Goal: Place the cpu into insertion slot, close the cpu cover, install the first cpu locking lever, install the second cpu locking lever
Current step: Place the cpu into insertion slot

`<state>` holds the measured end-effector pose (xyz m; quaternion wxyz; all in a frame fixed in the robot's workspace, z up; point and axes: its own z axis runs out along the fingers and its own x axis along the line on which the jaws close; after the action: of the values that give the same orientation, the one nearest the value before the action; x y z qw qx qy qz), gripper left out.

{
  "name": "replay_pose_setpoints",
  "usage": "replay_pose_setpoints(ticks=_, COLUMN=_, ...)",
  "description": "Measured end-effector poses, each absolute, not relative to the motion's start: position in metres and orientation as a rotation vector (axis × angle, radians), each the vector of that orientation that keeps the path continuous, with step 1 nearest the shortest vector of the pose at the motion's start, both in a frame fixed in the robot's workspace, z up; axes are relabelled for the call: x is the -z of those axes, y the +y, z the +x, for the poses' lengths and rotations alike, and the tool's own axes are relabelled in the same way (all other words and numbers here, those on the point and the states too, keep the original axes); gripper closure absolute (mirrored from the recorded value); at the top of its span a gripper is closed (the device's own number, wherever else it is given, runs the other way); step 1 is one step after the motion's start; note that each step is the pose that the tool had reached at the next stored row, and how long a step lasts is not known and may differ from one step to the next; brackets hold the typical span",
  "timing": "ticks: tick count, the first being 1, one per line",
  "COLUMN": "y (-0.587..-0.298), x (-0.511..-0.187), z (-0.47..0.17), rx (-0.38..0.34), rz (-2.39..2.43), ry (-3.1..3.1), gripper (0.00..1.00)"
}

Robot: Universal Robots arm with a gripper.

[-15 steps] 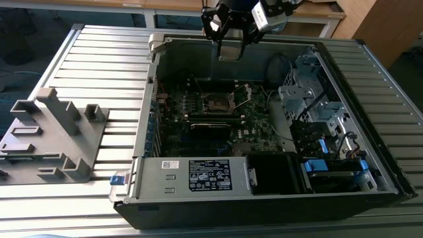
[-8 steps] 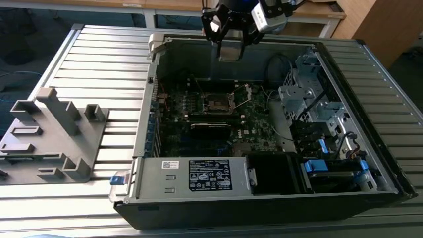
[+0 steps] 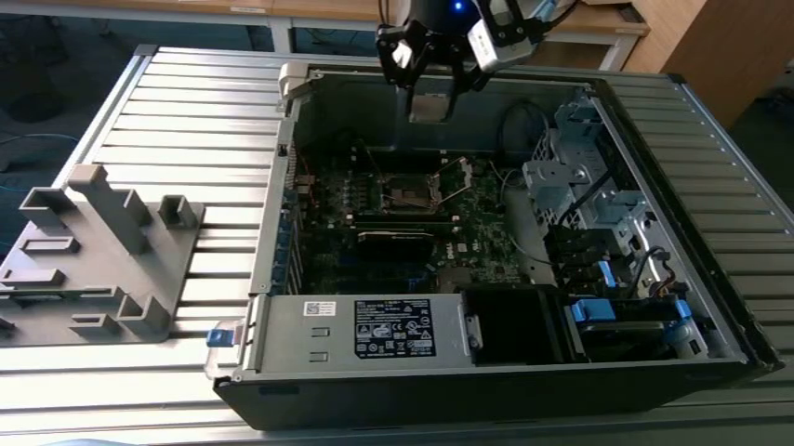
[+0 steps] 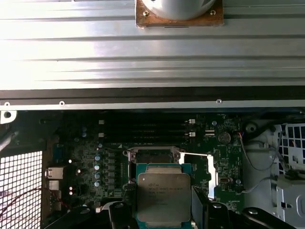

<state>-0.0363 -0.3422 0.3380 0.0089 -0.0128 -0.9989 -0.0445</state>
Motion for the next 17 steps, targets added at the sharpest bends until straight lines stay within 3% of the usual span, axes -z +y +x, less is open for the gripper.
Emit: replay_pose_setpoints(ticks=17, y=-0.342, x=-0.308, z=-0.046, rx=0.139, rz=-0.040, ry=-3.126, gripper=0.46)
